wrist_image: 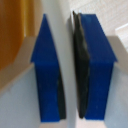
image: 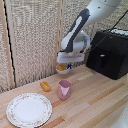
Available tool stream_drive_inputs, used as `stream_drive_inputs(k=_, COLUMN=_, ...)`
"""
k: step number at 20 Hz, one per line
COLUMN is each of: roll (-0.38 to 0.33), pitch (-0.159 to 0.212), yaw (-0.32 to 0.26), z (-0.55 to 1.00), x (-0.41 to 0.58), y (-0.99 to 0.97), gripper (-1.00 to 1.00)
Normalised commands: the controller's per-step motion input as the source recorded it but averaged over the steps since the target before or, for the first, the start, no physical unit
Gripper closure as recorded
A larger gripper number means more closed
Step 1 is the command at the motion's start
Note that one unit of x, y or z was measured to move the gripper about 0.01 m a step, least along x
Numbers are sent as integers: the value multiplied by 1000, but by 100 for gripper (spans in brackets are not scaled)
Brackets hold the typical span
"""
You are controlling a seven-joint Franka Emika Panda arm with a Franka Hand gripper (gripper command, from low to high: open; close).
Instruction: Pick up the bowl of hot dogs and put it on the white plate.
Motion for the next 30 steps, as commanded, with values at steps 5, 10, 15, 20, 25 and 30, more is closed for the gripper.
stream_drive_inputs(k=5, roll=144, pitch=-16, yaw=93, z=755, x=3, y=102, gripper=100)
stream_drive_inputs(k=10, roll=132, pitch=-3, yaw=108, z=707, x=0, y=364, gripper=100)
stream_drive_inputs(k=15, roll=105, pitch=-63, yaw=85, z=515, x=-6, y=469, gripper=100)
stream_drive_inputs(k=20, roll=75, pitch=-102, yaw=72, z=287, x=-151, y=581, gripper=100)
stream_drive_inputs(k=25, roll=46, pitch=-83, yaw=70, z=29, x=-346, y=634, gripper=100)
stream_drive_inputs(k=30, roll=19, pitch=-35, yaw=81, z=-49, x=-401, y=619, gripper=100)
